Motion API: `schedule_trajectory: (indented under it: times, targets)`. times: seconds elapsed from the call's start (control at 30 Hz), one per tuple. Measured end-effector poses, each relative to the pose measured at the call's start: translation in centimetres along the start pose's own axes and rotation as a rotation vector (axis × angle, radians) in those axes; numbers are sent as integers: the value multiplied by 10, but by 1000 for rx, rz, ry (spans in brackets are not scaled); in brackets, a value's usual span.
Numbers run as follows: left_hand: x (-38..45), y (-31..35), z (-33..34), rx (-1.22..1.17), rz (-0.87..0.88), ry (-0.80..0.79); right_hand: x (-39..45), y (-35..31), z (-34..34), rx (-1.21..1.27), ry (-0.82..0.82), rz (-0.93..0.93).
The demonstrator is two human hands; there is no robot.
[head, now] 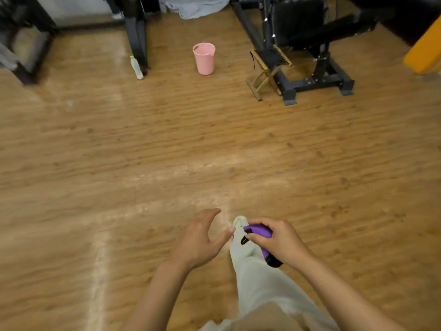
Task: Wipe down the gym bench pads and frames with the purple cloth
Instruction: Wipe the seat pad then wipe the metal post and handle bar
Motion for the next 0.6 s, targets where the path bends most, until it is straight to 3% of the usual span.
schedule_trajectory:
  times: [0.17,0.33,0.47,0.6]
  targets:
    - [127,12,-60,98,-68,-42,140,-47,-85,-9,13,-81]
    - [238,26,-118,75,-65,74,261,-99,-155,-86,-9,-181]
    - [338,19,-155,-6,-99,152,353,-119,-188,-50,1,-152]
    - [454,-2,-182,-51,-93,99,454,-126,-212,-68,-4,-96]
Point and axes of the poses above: each hand's wrist, its own x-axis towards the middle knuckle, its own z-axis out of the palm, y = z × x, the point moved 3 cm from there along x, towards the middle knuckle, and after that the axes turned 3 degrees about -y, right-handed, at the moved point
